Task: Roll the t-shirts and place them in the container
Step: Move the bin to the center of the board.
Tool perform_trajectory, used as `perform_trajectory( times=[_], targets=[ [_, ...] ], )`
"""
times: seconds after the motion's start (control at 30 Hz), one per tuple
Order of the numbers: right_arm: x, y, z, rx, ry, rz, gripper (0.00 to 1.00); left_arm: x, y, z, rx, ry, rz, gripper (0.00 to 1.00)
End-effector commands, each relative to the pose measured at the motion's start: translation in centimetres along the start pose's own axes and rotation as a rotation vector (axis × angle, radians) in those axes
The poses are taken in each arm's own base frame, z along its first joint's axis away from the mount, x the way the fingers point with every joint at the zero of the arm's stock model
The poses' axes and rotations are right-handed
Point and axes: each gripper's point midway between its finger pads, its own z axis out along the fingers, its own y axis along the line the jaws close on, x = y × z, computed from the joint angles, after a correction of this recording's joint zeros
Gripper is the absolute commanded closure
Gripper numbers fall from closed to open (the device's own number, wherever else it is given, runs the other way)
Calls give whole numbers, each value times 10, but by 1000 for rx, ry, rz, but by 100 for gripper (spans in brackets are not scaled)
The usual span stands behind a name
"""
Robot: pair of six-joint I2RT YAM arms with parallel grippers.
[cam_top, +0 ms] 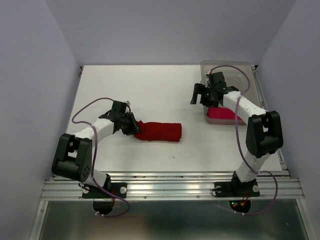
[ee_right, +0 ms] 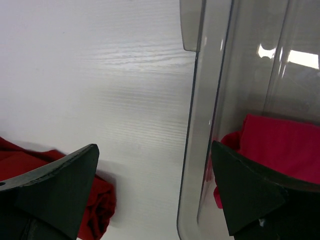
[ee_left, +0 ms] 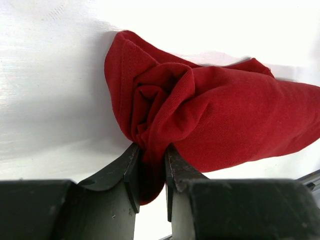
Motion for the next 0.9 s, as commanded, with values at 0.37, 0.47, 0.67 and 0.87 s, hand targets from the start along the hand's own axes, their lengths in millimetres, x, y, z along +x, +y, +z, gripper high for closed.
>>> perform_trajectory(
  times=[0.37,0.47,0.67,0.87],
  targets=[
    [16,90,37,-88,47,-120,2,-8,4,-18,-6,-62,5,100],
    [13,95,27,-71,14,-128,2,-9,5,-19,-8,-64,6,100],
    [-15,102,-21,-84,-111,-100,2,-5,8,-18,-16,-53,11,100],
    [-4,102,-66,-100,-189,-44,2,-3,0,-22,40,-45,49,100]
  ],
)
